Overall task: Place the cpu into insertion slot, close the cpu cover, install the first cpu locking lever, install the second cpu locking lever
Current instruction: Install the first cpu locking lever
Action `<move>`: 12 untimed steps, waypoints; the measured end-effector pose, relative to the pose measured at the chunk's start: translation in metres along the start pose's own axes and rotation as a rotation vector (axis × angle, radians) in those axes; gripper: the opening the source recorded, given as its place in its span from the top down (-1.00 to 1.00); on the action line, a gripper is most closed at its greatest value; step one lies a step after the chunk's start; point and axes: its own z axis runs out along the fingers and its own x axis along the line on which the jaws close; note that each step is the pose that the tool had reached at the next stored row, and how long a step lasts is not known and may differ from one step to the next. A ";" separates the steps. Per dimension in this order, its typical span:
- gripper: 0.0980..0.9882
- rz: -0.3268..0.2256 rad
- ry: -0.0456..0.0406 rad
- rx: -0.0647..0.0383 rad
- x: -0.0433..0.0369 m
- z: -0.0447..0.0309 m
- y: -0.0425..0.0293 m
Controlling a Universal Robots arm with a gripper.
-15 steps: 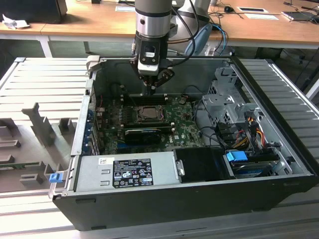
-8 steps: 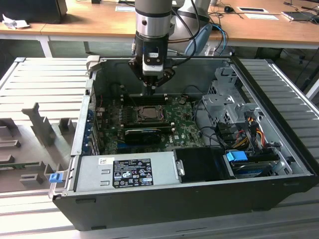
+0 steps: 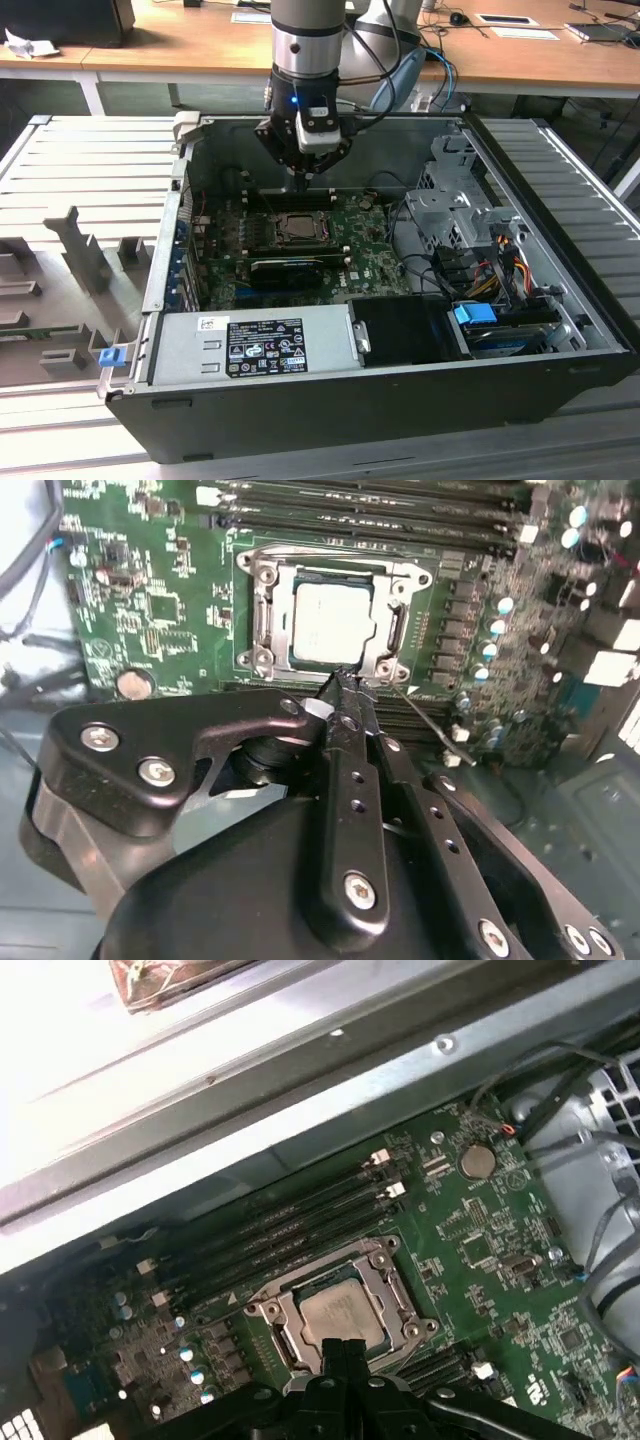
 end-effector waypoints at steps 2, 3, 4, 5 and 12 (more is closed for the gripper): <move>0.98 -0.061 0.0015 0.000 0.0000 0.0004 0.0000; 0.98 -0.078 0.0019 0.000 0.0000 0.0005 0.0000; 0.98 -0.100 0.0025 0.000 0.0000 0.0006 0.0000; 0.98 -0.122 0.0030 0.000 0.0000 0.0007 0.0000; 0.98 -0.280 0.0070 -0.001 0.0000 0.0012 0.0000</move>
